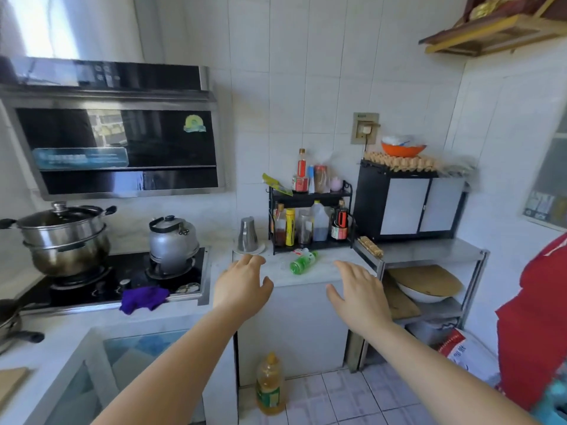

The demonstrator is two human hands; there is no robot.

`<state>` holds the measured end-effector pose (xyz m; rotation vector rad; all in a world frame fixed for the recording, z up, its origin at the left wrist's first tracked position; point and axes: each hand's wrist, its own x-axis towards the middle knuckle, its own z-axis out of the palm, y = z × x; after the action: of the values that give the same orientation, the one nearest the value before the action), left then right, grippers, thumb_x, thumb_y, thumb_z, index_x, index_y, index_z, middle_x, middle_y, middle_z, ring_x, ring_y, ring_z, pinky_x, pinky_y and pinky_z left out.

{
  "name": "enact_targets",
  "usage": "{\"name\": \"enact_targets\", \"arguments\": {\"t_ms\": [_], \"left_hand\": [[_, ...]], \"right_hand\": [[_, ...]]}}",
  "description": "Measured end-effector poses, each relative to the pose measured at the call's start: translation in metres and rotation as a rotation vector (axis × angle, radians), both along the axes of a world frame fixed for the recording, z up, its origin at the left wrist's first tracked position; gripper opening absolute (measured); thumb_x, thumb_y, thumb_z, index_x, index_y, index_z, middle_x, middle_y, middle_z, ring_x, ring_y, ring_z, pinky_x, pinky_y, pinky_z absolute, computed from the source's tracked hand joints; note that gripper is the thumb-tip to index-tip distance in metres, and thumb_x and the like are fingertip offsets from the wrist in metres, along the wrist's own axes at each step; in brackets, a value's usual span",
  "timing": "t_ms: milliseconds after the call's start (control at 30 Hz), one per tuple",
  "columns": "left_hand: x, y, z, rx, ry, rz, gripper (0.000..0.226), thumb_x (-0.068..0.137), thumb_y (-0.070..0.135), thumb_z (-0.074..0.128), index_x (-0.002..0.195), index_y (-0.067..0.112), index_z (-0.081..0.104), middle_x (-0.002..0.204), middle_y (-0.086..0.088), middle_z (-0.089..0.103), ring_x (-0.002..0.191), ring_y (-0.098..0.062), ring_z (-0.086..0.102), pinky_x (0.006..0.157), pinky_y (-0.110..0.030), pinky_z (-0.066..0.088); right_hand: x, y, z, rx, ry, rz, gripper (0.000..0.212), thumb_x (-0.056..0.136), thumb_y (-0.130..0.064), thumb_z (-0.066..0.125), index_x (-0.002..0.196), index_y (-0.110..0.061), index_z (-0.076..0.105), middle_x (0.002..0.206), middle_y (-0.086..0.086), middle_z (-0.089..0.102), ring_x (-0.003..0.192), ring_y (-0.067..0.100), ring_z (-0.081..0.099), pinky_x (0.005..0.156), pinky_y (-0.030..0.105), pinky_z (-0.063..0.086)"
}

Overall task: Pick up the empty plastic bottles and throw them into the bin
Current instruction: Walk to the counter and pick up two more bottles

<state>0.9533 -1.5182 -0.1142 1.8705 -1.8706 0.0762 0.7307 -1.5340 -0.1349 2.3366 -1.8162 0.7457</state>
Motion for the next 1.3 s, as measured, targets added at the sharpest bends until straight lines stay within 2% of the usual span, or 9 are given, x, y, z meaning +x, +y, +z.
{"name": "enact_targets", "arguments": {"t_ms": [167, 367, 667, 800, 967, 1300], "left_hand": [[-0.01, -0.088, -0.013, 0.025, 0.014, 0.006, 0.045, 0.092, 0.036, 0.043, 0.134, 0.023, 0.043, 0.137, 0.005, 0.047, 0.122, -0.019, 0.046, 0.084, -0.035, 0.048], [-0.039, -0.204, -0.021, 0.013, 0.013, 0.04, 0.044, 0.091, 0.037, 0.044, 0.133, 0.024, 0.044, 0.134, 0.003, 0.05, 0.117, -0.02, 0.051, 0.08, -0.033, 0.048], [-0.068, -0.343, -0.027, 0.029, 0.03, 0.111, 0.044, 0.091, 0.035, 0.046, 0.133, 0.022, 0.046, 0.132, 0.003, 0.052, 0.115, -0.02, 0.051, 0.085, -0.034, 0.049], [-0.067, -0.39, -0.043, 0.088, 0.035, 0.16, 0.044, 0.091, 0.035, 0.046, 0.133, 0.022, 0.046, 0.132, 0.001, 0.051, 0.115, -0.022, 0.051, 0.086, -0.036, 0.048], [-0.07, -0.452, -0.071, 0.158, 0.05, 0.164, 0.042, 0.09, 0.035, 0.048, 0.13, 0.021, 0.049, 0.129, 0.0, 0.053, 0.11, -0.023, 0.054, 0.08, -0.035, 0.048], [-0.043, -0.592, -0.142, 0.324, 0.057, 0.096, 0.042, 0.09, 0.035, 0.048, 0.129, 0.021, 0.049, 0.13, 0.0, 0.052, 0.113, -0.022, 0.052, 0.085, -0.036, 0.046]], "right_hand": [[-0.012, -0.084, -0.012, 0.021, -0.003, -0.012, 0.054, 0.093, -0.043, 0.044, 0.139, -0.017, 0.036, 0.143, 0.0, 0.046, 0.133, 0.02, 0.038, 0.108, 0.038, 0.031], [-0.041, -0.206, -0.017, 0.044, 0.012, -0.001, 0.052, 0.094, -0.044, 0.041, 0.139, -0.018, 0.035, 0.143, 0.0, 0.045, 0.133, 0.019, 0.038, 0.107, 0.038, 0.031], [-0.082, -0.374, -0.026, 0.097, 0.136, 0.05, 0.056, 0.094, -0.045, 0.038, 0.143, -0.018, 0.031, 0.147, -0.001, 0.04, 0.137, 0.019, 0.032, 0.11, 0.038, 0.027], [-0.079, -0.42, -0.046, 0.144, 0.096, 0.067, 0.055, 0.094, -0.044, 0.04, 0.142, -0.017, 0.033, 0.145, 0.001, 0.043, 0.135, 0.02, 0.036, 0.109, 0.038, 0.031], [-0.068, -0.468, -0.078, 0.212, 0.069, 0.079, 0.051, 0.094, -0.042, 0.043, 0.136, -0.015, 0.039, 0.138, 0.002, 0.05, 0.128, 0.022, 0.042, 0.103, 0.038, 0.034], [-0.02, -0.583, -0.163, 0.445, 0.107, -0.052, 0.054, 0.093, -0.046, 0.04, 0.137, -0.015, 0.037, 0.135, 0.003, 0.05, 0.125, 0.023, 0.043, 0.099, 0.037, 0.036]]}}
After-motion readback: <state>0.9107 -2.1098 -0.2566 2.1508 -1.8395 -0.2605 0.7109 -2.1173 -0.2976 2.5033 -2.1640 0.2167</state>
